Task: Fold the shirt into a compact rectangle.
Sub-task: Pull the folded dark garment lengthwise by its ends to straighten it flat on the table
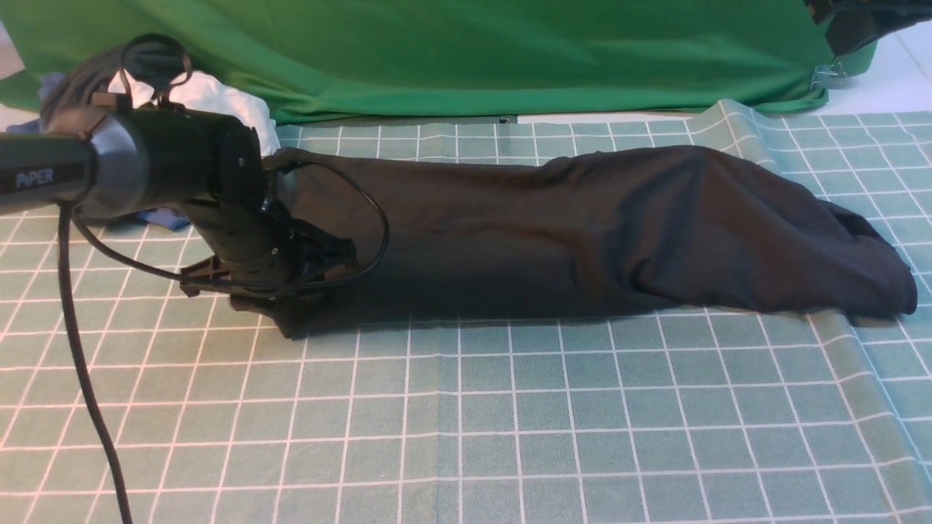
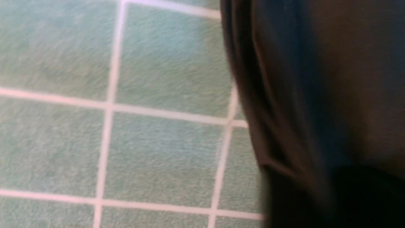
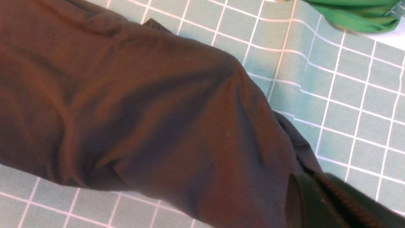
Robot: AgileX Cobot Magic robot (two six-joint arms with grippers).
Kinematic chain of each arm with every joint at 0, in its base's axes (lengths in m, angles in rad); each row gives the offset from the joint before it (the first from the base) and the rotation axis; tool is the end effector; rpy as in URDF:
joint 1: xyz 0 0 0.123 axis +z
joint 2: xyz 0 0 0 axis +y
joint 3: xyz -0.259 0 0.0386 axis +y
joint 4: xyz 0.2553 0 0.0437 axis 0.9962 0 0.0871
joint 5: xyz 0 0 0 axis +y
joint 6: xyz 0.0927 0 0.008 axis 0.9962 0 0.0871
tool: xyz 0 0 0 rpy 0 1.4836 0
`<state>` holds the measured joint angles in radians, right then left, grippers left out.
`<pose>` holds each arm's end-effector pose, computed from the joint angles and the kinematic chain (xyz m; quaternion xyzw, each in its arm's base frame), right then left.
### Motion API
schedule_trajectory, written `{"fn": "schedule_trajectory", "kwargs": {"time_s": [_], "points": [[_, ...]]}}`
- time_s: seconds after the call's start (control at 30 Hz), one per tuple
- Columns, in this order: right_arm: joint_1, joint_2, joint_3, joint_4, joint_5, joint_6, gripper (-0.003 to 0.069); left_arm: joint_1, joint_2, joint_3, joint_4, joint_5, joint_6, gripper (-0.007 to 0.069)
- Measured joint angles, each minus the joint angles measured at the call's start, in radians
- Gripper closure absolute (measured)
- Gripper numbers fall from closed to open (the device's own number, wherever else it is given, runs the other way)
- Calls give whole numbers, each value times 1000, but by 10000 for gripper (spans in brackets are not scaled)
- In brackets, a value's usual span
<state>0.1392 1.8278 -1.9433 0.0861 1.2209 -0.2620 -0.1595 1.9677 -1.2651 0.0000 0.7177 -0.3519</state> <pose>0.3955 0.0630 0.3576 -0.1884 0.9425 0.0261 0.2747 0.3758 -0.0604 0.1249 -0.0954 0.9884 -0.0300 0.1147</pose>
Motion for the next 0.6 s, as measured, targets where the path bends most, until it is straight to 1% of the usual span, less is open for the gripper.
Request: {"fn": "schedule_trajectory", "kwargs": {"time_s": [0.03, 0.07, 0.1, 0.13, 0.23, 0.27, 0.33, 0.37, 0.4, 0.43, 0.47, 0.53, 0.57, 0.6], "points": [[0, 0, 0, 0, 0, 0, 614, 0, -6, 0, 8, 9, 10, 545], [0, -2, 0, 0, 0, 0, 613, 0, -14, 0, 22, 22, 18, 566], [0, -2, 0, 0, 0, 0, 613, 0, -16, 0, 25, 26, 20, 571], [0, -9, 3, 0, -1, 0, 612, 0, -36, 5, 45, 62, 24, 585], [0, -37, 27, 0, -4, -2, 611, 0, -95, 17, 95, 127, 33, 587], [-2, -70, 63, -1, -8, -4, 611, 0, -156, 28, 137, 159, 40, 587], [-9, -121, 132, -1, -8, -1, 611, 2, -218, 48, 178, 195, 41, 587], [-12, -126, 141, 0, -8, 0, 611, 3, -224, 50, 182, 195, 41, 587], [-25, -175, 225, 0, -8, 1, 611, 17, -276, 80, 207, 209, 45, 587], [-29, -180, 235, 0, -8, 1, 611, 20, -282, 84, 208, 209, 47, 587], [-44, -206, 306, 0, -7, 3, 609, 38, -311, 114, 217, 206, 53, 587], [-72, -231, 404, 0, -5, 6, 594, 67, -332, 154, 227, 195, 62, 587], [-89, -233, 448, 3, -7, 10, 573, 95, -338, 175, 233, 192, 66, 587], [-92, -233, 456, 3, -10, 12, 573, 95, -337, 178, 234, 190, 66, 587]]}}
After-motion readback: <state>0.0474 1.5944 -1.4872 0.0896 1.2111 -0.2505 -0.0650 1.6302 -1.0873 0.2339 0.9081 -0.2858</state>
